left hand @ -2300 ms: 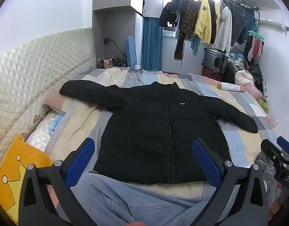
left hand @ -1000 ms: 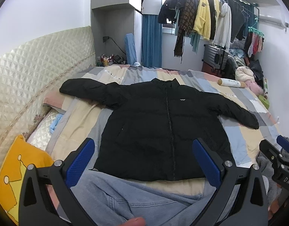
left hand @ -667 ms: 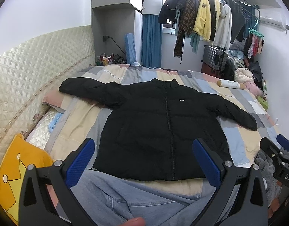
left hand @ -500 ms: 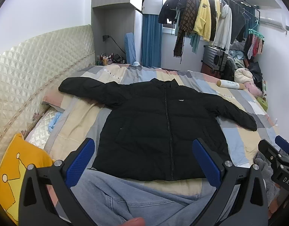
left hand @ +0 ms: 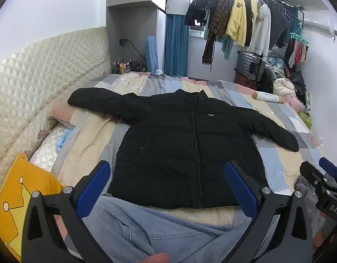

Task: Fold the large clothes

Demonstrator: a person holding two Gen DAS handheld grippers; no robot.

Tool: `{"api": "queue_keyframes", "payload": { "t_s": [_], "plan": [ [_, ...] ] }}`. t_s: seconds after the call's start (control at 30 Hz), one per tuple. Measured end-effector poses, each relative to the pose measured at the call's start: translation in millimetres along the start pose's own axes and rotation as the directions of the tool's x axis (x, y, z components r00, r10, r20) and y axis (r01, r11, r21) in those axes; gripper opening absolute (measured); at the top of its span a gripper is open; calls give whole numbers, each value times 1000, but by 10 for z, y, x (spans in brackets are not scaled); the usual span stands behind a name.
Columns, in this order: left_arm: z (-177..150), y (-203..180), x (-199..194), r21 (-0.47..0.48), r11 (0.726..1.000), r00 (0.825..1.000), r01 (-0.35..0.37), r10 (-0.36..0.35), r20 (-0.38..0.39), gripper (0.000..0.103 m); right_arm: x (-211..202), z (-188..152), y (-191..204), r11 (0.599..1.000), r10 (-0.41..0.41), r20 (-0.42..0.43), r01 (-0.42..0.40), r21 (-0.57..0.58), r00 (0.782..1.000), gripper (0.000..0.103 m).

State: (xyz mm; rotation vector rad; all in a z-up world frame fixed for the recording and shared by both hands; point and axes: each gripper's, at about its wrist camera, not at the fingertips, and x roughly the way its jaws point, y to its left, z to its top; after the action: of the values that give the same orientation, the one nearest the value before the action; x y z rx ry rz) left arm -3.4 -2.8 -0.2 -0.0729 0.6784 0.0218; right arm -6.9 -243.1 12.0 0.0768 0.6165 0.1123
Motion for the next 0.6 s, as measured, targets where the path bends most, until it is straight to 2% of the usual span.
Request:
{"api": "queue_keyframes", "payload": {
  "t_s": [0.6],
  "plan": [
    [46, 114, 65, -14, 1000, 1000, -12, 12, -7, 103, 51, -38, -76, 1000, 19, -28, -18, 18, 999, 103]
  ]
}}
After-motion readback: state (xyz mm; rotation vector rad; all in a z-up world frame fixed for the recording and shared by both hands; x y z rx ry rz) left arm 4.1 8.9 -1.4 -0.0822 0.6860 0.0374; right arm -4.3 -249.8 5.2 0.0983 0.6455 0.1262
